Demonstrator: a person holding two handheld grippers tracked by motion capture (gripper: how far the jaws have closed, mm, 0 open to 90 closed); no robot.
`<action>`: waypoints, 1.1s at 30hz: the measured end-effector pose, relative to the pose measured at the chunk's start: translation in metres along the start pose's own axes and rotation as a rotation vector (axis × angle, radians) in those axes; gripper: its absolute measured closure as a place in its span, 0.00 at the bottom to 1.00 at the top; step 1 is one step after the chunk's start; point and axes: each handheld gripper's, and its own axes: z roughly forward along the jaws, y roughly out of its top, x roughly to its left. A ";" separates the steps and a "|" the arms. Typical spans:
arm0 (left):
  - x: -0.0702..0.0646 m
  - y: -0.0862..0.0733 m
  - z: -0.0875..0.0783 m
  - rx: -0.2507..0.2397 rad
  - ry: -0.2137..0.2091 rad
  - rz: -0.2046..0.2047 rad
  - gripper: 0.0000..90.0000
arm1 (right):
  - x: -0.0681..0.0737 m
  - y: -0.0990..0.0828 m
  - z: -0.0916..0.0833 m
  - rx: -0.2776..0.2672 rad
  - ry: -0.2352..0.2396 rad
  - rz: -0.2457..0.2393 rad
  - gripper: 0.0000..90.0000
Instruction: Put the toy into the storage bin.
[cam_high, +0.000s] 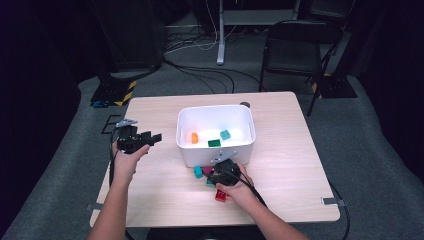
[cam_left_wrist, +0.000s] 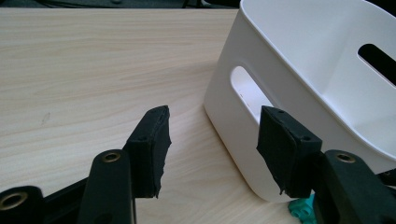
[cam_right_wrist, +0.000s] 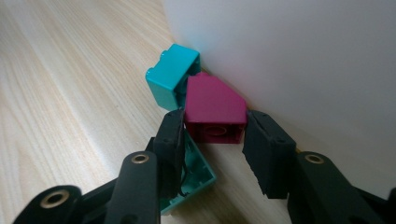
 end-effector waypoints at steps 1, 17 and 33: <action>0.000 0.000 0.000 0.000 0.000 0.001 0.48 | 0.000 0.001 0.000 -0.002 0.006 0.010 0.62; 0.000 0.000 0.000 -0.001 0.000 -0.002 0.48 | 0.008 0.011 0.007 -0.004 0.037 -0.001 0.73; 0.000 0.000 -0.002 -0.005 0.002 0.002 0.48 | 0.018 0.001 -0.003 0.050 0.088 -0.045 0.76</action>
